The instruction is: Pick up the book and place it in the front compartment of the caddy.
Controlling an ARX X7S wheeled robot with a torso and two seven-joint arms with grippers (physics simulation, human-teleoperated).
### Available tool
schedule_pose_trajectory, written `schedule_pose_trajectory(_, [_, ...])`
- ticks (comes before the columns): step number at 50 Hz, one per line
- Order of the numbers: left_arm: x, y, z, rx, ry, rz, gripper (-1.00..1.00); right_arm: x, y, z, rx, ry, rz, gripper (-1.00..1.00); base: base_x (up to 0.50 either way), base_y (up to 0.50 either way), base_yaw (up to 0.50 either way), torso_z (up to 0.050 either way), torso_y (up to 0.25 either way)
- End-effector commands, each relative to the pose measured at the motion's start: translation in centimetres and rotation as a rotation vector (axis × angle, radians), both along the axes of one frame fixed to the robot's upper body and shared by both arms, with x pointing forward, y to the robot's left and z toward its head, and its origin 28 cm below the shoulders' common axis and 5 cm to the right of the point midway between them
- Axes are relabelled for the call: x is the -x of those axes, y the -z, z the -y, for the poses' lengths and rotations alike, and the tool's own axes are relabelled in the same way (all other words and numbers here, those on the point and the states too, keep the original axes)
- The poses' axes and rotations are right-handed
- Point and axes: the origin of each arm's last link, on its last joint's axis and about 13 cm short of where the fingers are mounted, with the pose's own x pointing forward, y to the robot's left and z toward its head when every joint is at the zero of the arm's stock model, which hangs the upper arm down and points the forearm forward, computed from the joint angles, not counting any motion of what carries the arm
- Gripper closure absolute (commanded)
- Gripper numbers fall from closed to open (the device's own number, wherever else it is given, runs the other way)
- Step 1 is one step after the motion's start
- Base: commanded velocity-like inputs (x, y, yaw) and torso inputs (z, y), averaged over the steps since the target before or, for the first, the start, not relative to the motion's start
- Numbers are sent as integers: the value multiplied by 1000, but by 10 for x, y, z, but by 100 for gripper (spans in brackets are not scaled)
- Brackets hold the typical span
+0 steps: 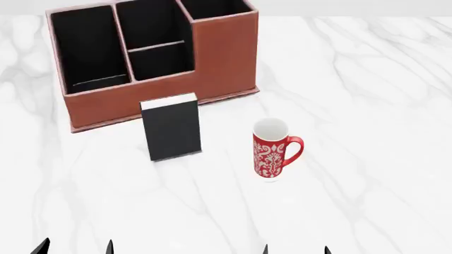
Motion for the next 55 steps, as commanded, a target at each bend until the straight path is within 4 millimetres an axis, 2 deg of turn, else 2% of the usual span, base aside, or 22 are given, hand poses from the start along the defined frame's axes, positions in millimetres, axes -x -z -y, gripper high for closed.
schedule_pose_trajectory(1, [0,1,0,5,-2,-5,-100,1,3,0,21,2,-9,-100,0,0,0,0,0])
schedule_pose_trajectory(23, [-1,3,-1,-8,-20,-21,-100,-3,0,0,37,7,-24,-100,0,0,0,0,0])
schedule_pose_trajectory(31, [-17,-22,-6,-35,-52,13,-100,-20,-39,13,41,26,64,-100,0,0,0,0,0])
schedule_pose_trajectory(32, [-23,-35,-7,-32,-63,49,-100,-25,-54,16,50,27,103,-100,0,0,0,0,0])
schedule_pose_trajectory(35, [-37,-63,-10,-21,-61,108,-100,-34,-83,22,68,30,175,-100,0,0,0,0,0])
schedule_pose_trajectory(40, [-53,-136,-20,-23,-79,298,-100,-43,-147,32,94,44,335,-100,0,0,0,0,0])
schedule_pose_trajectory(41, [-53,-137,-20,-23,-79,298,-100,-43,-147,32,94,44,335,-100,0,0,0,0,0])
schedule_pose_trajectory(44, [-54,-188,-28,-14,-97,438,-100,-39,-189,39,106,52,444,-100,0,0,0,0,0])
schedule_pose_trajectory(47, [-50,-214,-33,-25,-110,523,-100,-34,-213,42,123,53,510,-100,0,0,0,0,0])
schedule_pose_trajectory(48, [-46,-229,-35,-20,-117,564,-100,-31,-227,44,126,65,551,-100,0,0,0,0,0])
schedule_pose_trajectory(52, [-35,-254,-38,-14,-124,647,-100,-24,-251,48,139,63,617,-100,0,0,0,0,0])
schedule_pose_trajectory(55, [-28,-264,-40,-11,-132,684,-100,-18,-262,48,146,57,654,-100,0,0,0,0,0])
